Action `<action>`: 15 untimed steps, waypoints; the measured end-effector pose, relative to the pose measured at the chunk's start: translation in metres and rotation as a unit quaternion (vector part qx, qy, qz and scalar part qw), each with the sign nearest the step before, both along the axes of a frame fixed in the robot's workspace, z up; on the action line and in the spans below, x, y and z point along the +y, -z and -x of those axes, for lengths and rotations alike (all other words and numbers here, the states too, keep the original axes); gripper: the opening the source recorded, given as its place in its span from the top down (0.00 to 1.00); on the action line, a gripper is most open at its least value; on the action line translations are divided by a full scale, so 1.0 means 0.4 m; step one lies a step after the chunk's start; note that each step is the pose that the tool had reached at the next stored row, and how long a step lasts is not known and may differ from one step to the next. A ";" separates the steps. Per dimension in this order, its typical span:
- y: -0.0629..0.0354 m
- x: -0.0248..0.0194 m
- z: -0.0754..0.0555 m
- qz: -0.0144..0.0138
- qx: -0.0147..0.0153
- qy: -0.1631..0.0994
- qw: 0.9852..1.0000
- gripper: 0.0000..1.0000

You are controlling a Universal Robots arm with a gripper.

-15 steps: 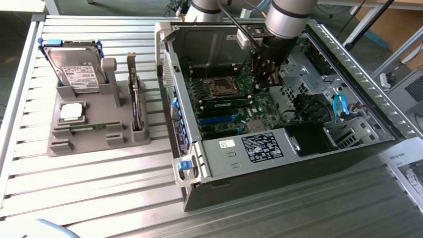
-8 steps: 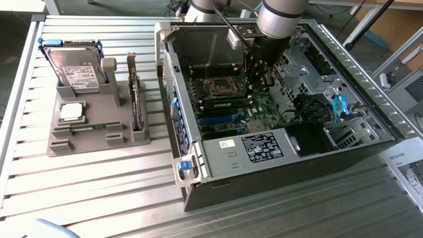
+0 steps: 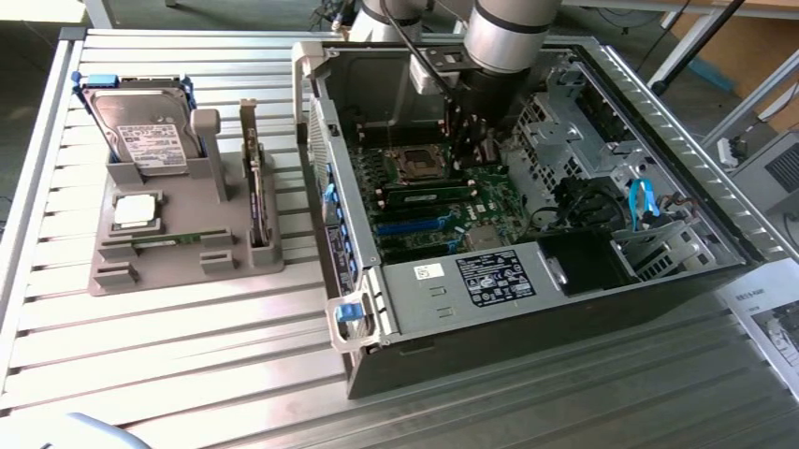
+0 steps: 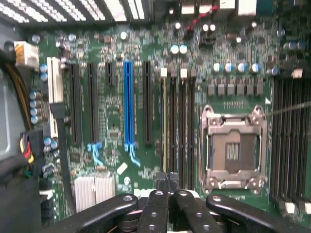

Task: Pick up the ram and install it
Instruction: 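Press down the ram until it locks into place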

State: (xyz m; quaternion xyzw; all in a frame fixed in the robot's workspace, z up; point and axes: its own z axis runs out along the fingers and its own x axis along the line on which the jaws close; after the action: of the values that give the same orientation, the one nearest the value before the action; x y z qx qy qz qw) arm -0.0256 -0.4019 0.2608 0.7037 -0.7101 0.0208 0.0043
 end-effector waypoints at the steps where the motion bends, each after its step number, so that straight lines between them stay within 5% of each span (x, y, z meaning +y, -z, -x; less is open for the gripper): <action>1: 0.000 0.000 0.007 0.000 0.000 0.000 1.000 0.90; 15: 0.000 0.000 0.098 0.000 0.000 0.000 1.000 0.90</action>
State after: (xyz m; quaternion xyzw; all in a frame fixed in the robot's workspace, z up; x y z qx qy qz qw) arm -0.0647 -0.4018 0.2607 0.7037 -0.7102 0.0210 0.0040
